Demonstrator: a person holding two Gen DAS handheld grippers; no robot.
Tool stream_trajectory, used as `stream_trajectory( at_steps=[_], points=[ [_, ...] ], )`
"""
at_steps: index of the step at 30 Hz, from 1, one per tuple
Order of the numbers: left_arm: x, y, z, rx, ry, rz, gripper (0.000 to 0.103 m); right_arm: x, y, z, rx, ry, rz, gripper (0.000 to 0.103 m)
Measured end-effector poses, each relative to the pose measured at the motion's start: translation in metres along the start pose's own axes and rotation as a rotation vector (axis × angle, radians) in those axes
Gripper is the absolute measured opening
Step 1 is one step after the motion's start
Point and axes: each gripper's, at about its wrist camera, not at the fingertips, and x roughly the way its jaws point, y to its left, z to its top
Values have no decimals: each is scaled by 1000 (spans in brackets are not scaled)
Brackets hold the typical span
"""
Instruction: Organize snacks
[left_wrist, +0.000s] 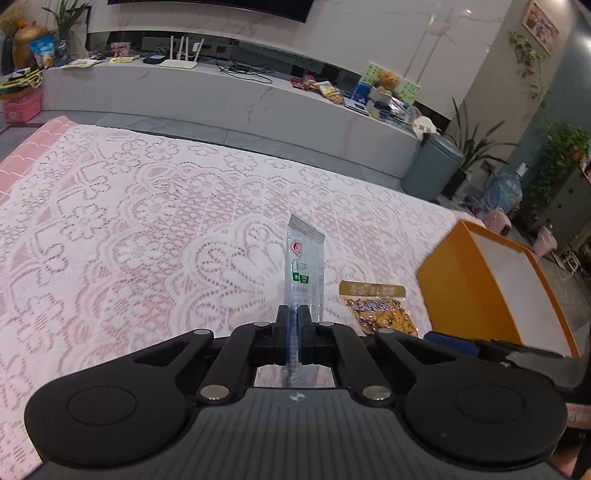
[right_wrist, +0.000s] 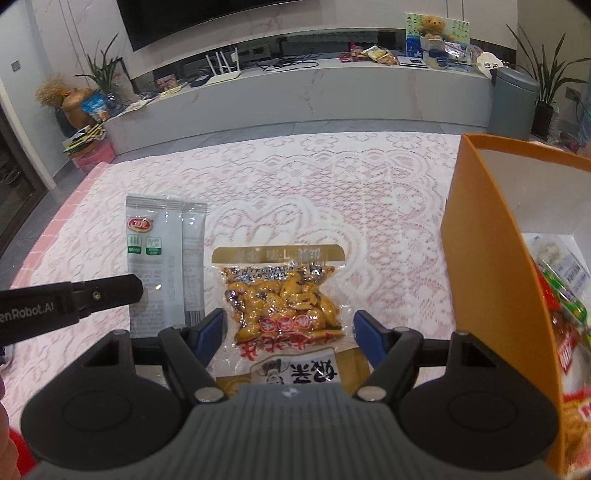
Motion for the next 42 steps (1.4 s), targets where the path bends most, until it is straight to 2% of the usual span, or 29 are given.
stream_trajectory(
  at_steps=[4,7,12,19,22,23,24,26,27,28,30,31,32,33,36,38,39,42],
  points=[
    [-9,1,-10,41,116,17,3,-11,6,-16,-24,38,26,73],
    [-15,5,-20,62,163,4,2,-14,11,-36,-33,68,38,73],
    [-12,16,-39,5,243,-22,3,-11,25,-69,-56,120,65,73],
    [0,13,-47,-43,260,-64,7,-6,32,-93,-94,113,79,73],
    [2,6,-49,-39,243,-51,18,-6,31,-93,-98,111,82,73],
    [3,2,-49,-23,242,-24,31,-6,30,-93,-91,112,87,73],
    [5,-1,-50,3,249,18,38,-7,29,-93,-87,114,91,73],
    [8,-2,-52,17,265,57,39,-7,27,-93,-75,116,102,73],
    [10,0,-53,7,277,56,46,-7,26,-93,-72,116,105,73],
    [12,2,-54,-2,284,53,47,-7,25,-93,-72,116,107,73],
    [15,5,-56,-3,280,65,46,-5,25,-93,-77,116,107,73],
    [17,6,-56,3,279,75,43,-5,26,-93,-79,116,106,73],
    [20,8,-57,2,283,94,34,-4,25,-92,-79,117,107,73],
    [21,8,-58,3,285,103,31,-5,25,-92,-77,118,108,74],
    [20,8,-60,29,274,91,31,-5,23,-93,-76,120,116,74],
    [17,2,-62,101,252,68,31,-4,22,-93,-75,120,120,74],
    [15,1,-63,121,245,72,26,-4,21,-93,-71,121,122,74],
    [9,1,-63,139,232,56,23,-3,20,-93,-69,122,127,74]
  ],
)
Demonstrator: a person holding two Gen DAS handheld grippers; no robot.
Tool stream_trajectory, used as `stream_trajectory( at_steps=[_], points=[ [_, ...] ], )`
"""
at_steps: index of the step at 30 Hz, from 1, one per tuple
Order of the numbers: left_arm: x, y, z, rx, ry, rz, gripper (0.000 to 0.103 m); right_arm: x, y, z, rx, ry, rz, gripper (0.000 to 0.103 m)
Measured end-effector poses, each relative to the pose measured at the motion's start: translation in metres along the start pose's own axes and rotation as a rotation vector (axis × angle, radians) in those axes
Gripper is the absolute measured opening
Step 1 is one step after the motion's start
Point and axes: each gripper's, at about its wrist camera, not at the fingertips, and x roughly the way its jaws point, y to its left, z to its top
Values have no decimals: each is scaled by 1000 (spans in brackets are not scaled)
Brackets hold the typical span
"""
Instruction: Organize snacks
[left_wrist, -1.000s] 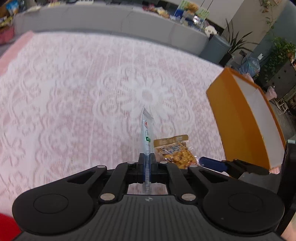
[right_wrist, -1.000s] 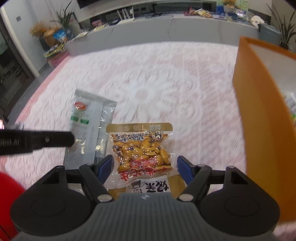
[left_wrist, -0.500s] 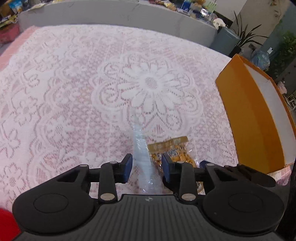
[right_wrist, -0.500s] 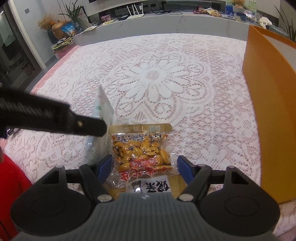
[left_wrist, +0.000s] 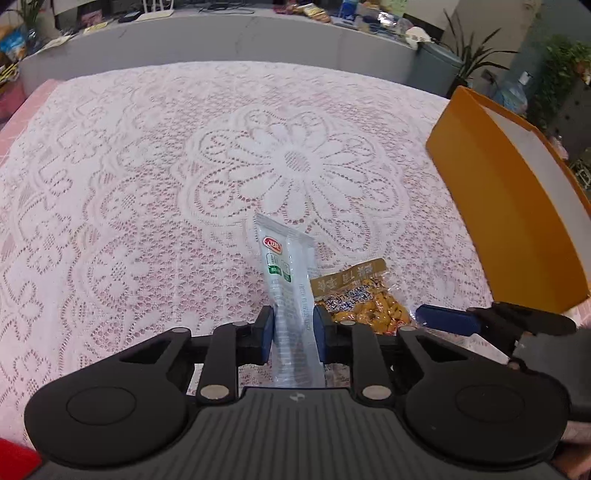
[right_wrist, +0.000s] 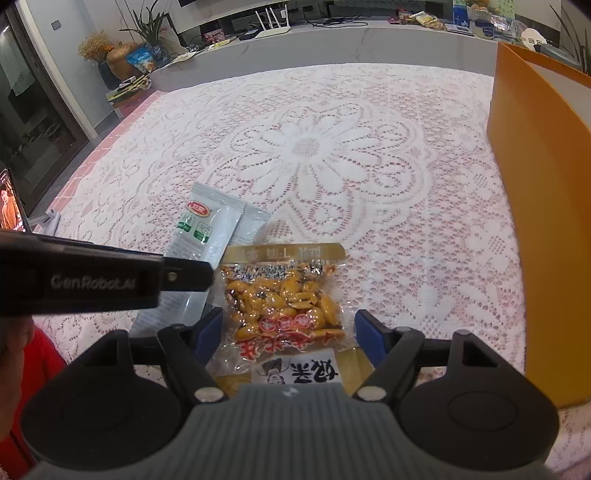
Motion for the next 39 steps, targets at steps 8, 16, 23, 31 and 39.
stream_trajectory(
  at_steps=[8,16,23,31,39],
  points=[
    [-13,-13,3,19,-38,-67,22,0,-2,-2,1,-5,8,75],
    [-6,-14,4,-46,-31,-79,24,-1,-11,0,26,-5,53,74],
    [-5,-19,5,-47,-30,-12,29,-1,-16,-2,37,-9,76,75],
    [-5,-35,3,48,-55,92,35,-3,-19,-3,35,-13,90,75],
    [8,-24,3,-22,-17,59,34,-2,-18,-4,24,-14,87,76]
  ],
)
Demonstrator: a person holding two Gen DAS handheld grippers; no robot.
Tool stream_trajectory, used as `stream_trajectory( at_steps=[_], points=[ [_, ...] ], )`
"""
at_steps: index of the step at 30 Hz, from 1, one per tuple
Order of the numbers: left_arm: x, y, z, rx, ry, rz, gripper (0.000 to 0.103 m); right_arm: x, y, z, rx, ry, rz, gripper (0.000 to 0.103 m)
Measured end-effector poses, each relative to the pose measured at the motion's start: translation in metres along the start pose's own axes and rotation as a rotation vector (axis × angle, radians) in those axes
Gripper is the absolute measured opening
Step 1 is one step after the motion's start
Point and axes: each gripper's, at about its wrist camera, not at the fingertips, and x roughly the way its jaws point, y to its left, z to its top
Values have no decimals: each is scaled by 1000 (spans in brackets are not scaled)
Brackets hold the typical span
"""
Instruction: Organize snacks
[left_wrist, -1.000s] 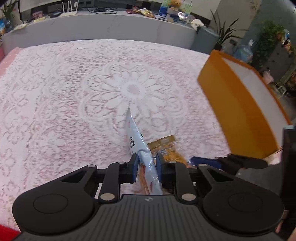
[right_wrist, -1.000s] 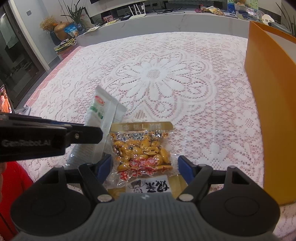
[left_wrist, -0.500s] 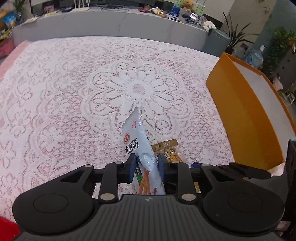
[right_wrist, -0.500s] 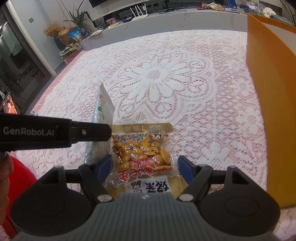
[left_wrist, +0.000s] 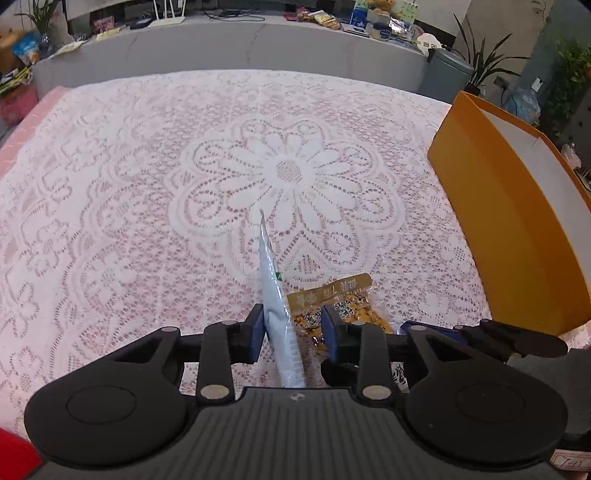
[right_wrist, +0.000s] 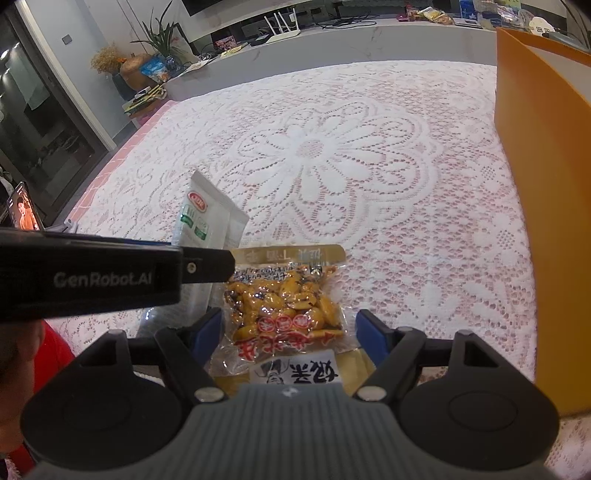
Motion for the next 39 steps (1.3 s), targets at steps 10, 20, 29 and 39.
stream_trajectory(
  at_steps=[10,20,29,39],
  points=[
    [-6,11,-2,-36,-4,2,11,1,3,1,-12,3,-7,76],
    [-33,21,1,-56,-38,-21,10,-8,11,12,-31,2,-33,73],
    [-61,18,12,-40,-97,-54,10,-52,17,28,-79,-53,-73,73],
    [-83,-18,41,5,-165,-171,10,-125,1,60,-94,-153,-104,73]
  ],
)
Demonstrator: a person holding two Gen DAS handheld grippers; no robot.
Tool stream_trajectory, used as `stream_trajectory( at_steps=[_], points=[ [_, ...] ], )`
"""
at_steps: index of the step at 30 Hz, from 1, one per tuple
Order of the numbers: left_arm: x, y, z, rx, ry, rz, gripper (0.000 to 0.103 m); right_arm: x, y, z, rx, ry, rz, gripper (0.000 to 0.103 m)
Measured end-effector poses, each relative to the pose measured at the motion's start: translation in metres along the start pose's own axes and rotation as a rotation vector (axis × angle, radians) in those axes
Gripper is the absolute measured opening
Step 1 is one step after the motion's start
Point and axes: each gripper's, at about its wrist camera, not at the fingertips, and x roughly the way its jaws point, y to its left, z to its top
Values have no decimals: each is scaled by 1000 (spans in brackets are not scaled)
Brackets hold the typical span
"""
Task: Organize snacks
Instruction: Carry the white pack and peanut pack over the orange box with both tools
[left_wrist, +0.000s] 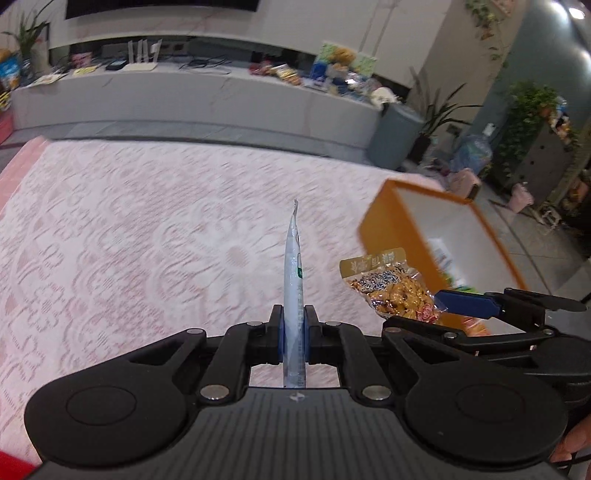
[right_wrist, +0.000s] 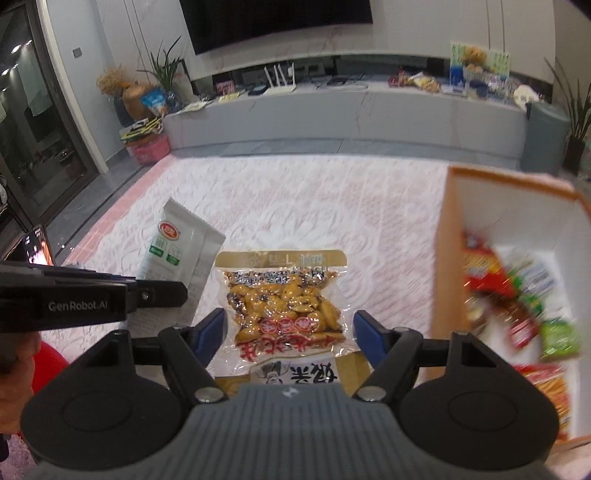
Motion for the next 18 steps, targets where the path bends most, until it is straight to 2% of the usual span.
stream_trajectory(
  at_steps=[7,10,18],
  points=[
    [9,-50,25,55,-19,-136,10,-28,-38,21,-21,-23,-69,73],
    [20,-77,32,107,-13,-169,10,-37,-60,25,-27,-20,-114,73],
    [67,-133,51,158,62,-278,10,-54,-125,31,-40,4,-238,73]
  ],
)
